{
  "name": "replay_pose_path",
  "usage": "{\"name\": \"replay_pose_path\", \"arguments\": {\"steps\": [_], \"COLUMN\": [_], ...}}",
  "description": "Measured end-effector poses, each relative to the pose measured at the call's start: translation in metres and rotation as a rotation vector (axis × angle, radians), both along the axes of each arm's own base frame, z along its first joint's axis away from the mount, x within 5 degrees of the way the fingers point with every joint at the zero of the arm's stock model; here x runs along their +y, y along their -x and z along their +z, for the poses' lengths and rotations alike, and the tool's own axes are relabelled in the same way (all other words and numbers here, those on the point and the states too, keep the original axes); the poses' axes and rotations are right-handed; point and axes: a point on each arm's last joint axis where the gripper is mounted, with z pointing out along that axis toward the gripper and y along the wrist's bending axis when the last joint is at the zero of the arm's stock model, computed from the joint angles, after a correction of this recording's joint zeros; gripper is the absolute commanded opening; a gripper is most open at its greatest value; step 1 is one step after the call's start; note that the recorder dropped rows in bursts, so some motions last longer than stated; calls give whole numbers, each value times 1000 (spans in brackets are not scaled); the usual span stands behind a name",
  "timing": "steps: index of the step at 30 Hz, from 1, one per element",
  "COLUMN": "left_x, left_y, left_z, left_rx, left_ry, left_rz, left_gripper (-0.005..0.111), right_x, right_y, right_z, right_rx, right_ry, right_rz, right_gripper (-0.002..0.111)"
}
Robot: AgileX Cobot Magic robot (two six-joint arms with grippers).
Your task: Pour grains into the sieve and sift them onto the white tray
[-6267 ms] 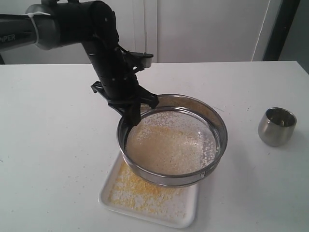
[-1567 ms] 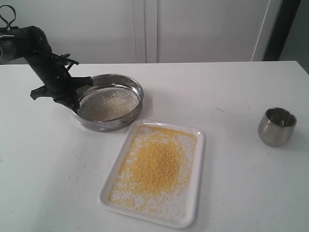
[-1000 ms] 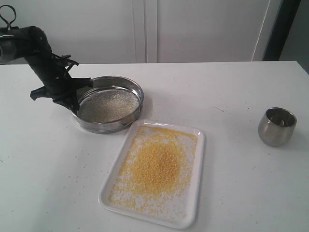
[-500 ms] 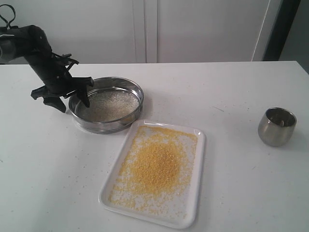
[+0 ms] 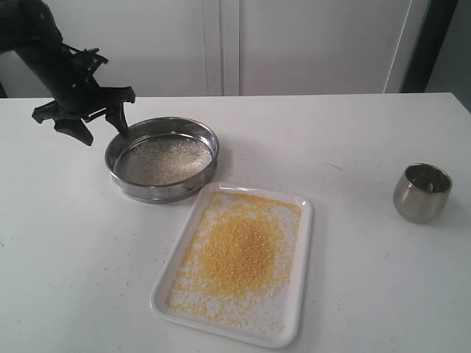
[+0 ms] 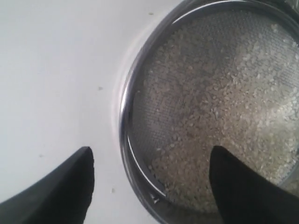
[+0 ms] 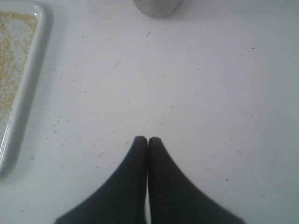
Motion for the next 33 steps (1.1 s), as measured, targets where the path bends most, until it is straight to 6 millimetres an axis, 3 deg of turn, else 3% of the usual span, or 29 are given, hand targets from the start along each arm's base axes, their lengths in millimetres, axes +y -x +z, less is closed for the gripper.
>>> {"name": "replay_pose_path", "arguments": {"steps": [5, 15, 17, 26, 33], "left_x": [3, 11, 13, 21, 27], "left_y": [13, 27, 29, 53, 85], "left_z": [20, 49, 55, 72, 91], "left_rx": [31, 5, -11, -19, -26], "left_ry": [-22, -98, -118, -173, -183], "left_rz": [-29, -79, -78, -91, -102], "left_gripper": [61, 6, 0, 0, 0], "right_x": [0, 0, 0, 0, 0], "right_y": [0, 0, 0, 0, 0], "right_z": [0, 0, 0, 0, 0], "right_rx": [0, 0, 0, 0, 0], "right_ry": [0, 0, 0, 0, 0], "right_rz": [0, 0, 0, 0, 0], "right_gripper": [0, 0, 0, 0, 0]}}
